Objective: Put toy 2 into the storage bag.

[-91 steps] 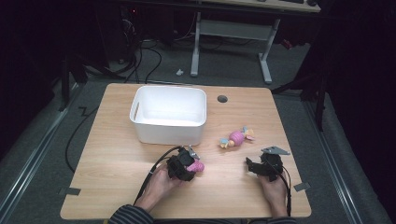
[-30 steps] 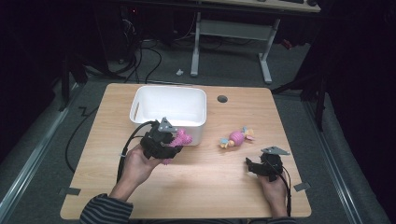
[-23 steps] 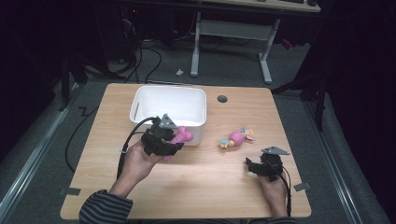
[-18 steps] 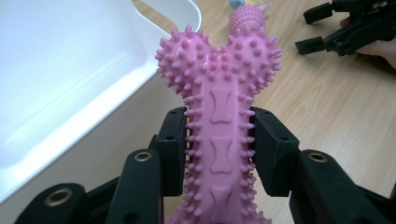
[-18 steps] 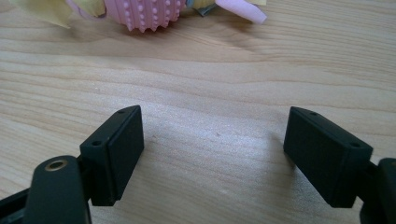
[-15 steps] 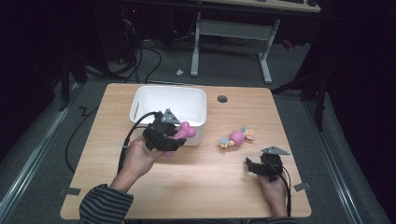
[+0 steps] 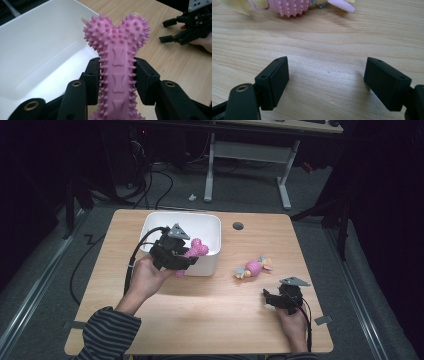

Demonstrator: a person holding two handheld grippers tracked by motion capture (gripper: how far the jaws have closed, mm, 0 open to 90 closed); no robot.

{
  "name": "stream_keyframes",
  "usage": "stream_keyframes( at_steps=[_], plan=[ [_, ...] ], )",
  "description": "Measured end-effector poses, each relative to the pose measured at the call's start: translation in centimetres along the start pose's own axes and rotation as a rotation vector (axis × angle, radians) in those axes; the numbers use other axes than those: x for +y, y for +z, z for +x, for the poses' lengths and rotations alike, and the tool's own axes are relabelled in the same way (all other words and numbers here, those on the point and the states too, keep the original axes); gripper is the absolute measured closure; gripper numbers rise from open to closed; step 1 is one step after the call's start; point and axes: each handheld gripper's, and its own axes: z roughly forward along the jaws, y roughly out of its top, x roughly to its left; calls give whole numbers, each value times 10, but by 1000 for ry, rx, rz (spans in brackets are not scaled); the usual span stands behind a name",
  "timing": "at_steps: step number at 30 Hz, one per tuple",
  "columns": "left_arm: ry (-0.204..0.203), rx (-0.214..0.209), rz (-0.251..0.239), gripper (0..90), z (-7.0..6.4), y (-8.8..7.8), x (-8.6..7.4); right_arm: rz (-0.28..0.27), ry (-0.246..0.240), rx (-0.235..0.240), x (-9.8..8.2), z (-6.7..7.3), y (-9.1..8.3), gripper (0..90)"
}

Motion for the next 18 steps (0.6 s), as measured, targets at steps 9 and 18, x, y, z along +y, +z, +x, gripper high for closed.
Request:
stream_keyframes(
  at_steps=[9,18],
  plan=[
    [4,13,-2,592,12,-2,12,1,2,-1,0,0,0,203],
    [22,27,0,591,22,2,25,0,0,0,0,0,0,203]
  ],
)
